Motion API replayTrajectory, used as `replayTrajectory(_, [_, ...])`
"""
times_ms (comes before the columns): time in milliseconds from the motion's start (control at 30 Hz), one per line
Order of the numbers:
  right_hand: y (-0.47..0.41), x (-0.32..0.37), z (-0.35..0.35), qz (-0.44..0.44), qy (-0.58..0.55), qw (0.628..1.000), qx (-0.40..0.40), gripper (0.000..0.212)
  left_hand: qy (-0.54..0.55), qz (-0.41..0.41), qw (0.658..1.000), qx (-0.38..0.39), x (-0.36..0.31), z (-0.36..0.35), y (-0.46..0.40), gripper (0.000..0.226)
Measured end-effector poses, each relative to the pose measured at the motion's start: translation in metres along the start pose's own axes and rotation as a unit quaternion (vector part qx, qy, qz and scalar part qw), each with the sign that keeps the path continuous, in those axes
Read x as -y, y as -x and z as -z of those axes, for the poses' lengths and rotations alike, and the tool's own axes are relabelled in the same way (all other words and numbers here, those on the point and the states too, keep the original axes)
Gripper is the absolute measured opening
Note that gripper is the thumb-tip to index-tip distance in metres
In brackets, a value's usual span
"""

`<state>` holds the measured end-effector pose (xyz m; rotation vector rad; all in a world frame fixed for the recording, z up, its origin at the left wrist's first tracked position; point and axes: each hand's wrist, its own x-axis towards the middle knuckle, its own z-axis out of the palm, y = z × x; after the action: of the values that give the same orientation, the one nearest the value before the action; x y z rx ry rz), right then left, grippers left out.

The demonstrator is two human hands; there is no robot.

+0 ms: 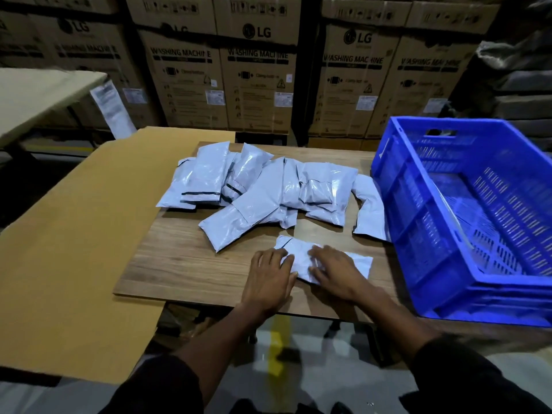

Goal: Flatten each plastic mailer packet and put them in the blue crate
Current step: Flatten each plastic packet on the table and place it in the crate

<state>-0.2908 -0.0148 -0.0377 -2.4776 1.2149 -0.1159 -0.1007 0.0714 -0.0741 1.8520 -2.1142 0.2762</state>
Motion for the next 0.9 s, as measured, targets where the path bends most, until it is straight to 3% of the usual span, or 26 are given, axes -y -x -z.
replayTrajectory(100, [0.005,-0.002,-0.015,0.037,0.033,0.999,0.013,0.058,-0.001,-0.019,1.000,0.008,-0.003,-0.002,-0.011,0.042])
replayTrajectory(300, [0.008,-0.001,-0.020,0.029,0.056,0.998,-0.005,0.075,0.009,0.014,0.995,0.098,-0.005,-0.019,-0.021,0.053])
replayTrajectory(567, [0.013,0.001,-0.040,-0.001,0.144,0.989,-0.007,0.062,0.048,0.006,0.998,0.033,0.001,-0.040,-0.003,0.053])
replayTrajectory(900, [0.009,0.006,-0.037,-0.035,0.136,0.990,0.010,0.063,0.067,0.023,0.997,0.012,-0.004,-0.039,-0.002,0.052])
